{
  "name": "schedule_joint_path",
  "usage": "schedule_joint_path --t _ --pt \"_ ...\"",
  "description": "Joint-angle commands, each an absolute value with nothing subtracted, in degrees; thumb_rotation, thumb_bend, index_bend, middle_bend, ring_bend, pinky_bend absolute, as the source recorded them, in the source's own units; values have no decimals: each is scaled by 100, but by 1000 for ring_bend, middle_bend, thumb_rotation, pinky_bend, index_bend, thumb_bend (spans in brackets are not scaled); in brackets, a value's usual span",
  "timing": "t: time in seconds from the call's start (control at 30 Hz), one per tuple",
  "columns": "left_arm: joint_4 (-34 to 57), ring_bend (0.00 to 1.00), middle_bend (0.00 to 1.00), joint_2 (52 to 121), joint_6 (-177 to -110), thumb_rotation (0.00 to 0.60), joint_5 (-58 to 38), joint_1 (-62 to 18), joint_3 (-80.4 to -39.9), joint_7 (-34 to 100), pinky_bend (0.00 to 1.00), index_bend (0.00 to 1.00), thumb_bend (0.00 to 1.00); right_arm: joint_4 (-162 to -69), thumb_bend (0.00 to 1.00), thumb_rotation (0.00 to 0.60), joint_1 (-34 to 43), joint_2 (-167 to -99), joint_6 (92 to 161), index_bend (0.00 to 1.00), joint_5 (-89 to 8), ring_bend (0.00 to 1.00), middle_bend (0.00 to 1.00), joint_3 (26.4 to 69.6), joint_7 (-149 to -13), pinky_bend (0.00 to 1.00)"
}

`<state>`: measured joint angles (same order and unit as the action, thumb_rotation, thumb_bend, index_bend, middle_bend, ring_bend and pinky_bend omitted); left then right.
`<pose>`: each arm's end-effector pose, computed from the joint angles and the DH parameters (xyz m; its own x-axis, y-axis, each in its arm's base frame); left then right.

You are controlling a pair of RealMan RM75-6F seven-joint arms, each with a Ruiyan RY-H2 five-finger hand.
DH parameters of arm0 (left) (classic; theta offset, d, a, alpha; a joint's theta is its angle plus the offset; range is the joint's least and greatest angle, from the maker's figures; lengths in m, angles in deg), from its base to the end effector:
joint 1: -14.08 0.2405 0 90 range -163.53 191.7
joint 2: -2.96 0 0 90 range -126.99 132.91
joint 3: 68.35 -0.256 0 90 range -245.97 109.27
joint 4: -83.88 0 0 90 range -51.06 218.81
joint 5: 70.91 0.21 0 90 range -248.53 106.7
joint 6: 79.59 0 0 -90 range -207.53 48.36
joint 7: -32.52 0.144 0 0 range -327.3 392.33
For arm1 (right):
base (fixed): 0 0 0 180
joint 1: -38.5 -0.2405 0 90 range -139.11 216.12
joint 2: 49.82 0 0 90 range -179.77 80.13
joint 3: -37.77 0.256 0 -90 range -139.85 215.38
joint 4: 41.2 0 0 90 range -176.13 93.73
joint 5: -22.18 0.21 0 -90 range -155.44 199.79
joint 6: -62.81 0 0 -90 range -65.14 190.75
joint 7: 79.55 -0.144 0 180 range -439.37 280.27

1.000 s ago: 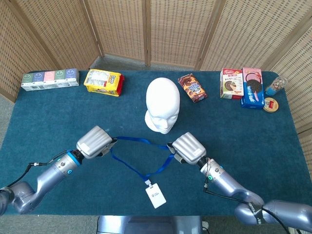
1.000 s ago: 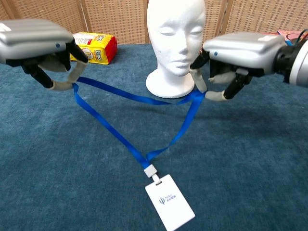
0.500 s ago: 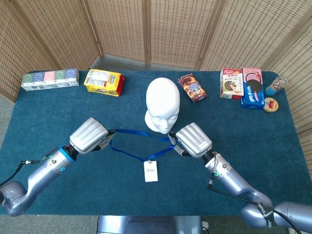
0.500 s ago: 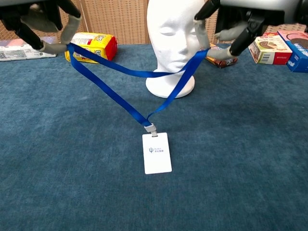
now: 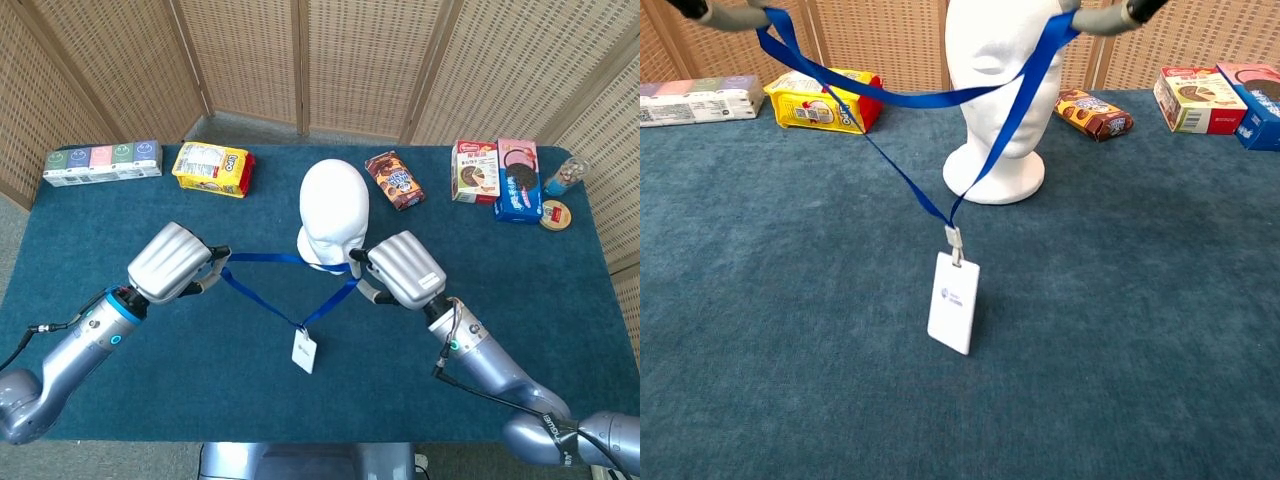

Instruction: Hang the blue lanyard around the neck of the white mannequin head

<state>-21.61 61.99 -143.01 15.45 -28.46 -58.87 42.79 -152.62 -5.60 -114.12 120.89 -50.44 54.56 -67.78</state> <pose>-0.0967 0.3204 0.1312 0.5048 -0.0583 0.8613 0.6442 -0.6387 -0.4208 -0.0590 -0.3252 0.1100 0.3239 -0.1088 0.9398 -0.7851 -0.5853 0.2028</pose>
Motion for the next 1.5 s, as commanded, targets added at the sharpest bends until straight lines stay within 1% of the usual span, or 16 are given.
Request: schedule_joint_path --t 0.03,0.57,0.8,1.13,1.5 --pt "-2246 1000 1000 6112 -14328 600 1490 -2848 -5805 4298 911 640 493 -15314 456 600 -588 -11309 12086 715 -4984 1000 1000 5558 -6890 1000" --pt "-2524 1000 1000 5712 -14303 600 904 -3004 -5215 4278 911 640 494 -15336 455 600 -899 -10883 11860 717 -4470 1000 1000 6070 -7247 1000" --pt "-2492 1000 1000 5659 -14168 600 559 -3218 -4922 4314 911 640 494 -15074 456 600 -1203 -10825 11662 719 -4082 1000 1000 6306 -7254 1000" --pt "-2404 1000 1000 5624 -14088 600 100 -3410 -4660 4415 911 640 494 -14746 455 600 -1568 -10789 11487 720 -3712 1000 1000 6535 -7330 1000" --pt "-2195 1000 1000 5708 -13888 600 -341 -3729 -4504 4708 911 640 494 -14284 457 600 -1964 -10857 11292 722 -3335 1000 1000 6608 -7217 1000"
